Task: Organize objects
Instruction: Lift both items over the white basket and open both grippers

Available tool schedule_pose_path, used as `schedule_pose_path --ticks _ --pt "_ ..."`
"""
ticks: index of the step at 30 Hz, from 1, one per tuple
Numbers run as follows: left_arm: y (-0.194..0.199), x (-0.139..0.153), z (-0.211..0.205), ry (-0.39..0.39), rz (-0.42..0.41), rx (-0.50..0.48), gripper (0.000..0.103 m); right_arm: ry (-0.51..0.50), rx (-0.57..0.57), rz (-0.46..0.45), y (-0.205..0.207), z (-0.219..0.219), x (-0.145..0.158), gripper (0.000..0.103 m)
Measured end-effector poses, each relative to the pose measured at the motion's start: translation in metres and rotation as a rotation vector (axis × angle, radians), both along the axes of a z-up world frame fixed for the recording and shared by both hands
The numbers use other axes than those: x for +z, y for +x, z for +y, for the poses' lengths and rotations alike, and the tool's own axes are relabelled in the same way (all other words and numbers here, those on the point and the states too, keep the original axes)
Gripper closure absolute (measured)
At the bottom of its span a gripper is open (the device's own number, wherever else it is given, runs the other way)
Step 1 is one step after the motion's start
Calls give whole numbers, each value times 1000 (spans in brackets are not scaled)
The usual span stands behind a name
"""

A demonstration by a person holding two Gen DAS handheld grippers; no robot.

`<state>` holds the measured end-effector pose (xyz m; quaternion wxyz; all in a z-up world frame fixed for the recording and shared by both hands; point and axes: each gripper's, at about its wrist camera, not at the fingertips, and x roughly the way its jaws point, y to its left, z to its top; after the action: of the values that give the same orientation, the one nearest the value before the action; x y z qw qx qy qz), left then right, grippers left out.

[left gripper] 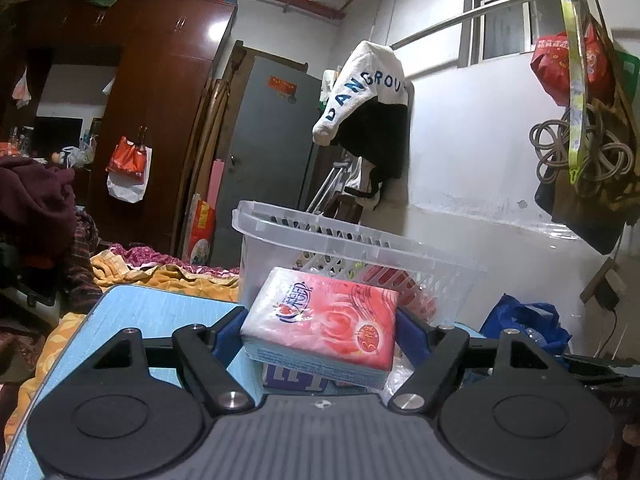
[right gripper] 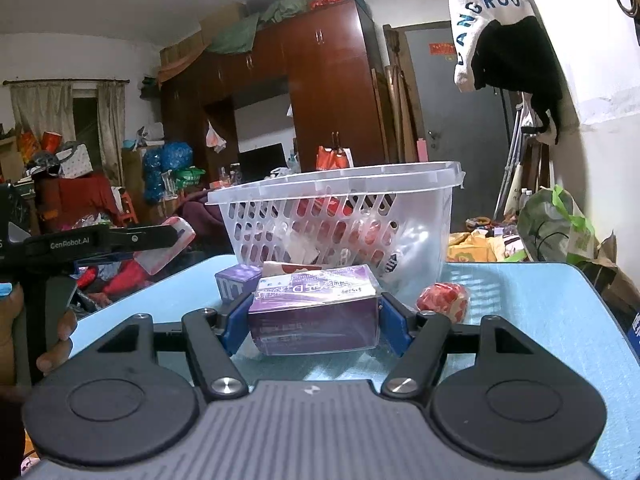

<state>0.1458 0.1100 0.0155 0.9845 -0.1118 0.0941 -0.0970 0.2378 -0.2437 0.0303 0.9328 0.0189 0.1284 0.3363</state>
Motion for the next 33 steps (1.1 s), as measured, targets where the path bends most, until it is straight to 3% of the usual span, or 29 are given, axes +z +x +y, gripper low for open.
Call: schedule_pose_path --ticks 13,16,19,22,24,26,29,33 --pt "-10 -1 9 -50 -69 17 22 8 -7 -51 -7 0 1 34" --pt "-26 1 10 -65 -146 37 22 22 -4 -47 -9 -3 6 34" --pt "-30 23 1 -74 -199 4 22 98 55 -79 -14 -7 30 34" --pt "-7 56 -11 -62 -173 -25 22 68 9 -195 -12 2 71 33" --pt "19 77 -18 -47 -132 -10 22 31 -3 -215 8 13 100 33" --pt "51 91 -23 -50 -58 0 22 8 -13 -142 44 23 120 34" --pt "103 97 -27 -42 93 43 22 -20 -40 48 108 36 126 34" --pt "133 90 -23 -38 178 68 22 -98 -70 85 135 51 116 34"
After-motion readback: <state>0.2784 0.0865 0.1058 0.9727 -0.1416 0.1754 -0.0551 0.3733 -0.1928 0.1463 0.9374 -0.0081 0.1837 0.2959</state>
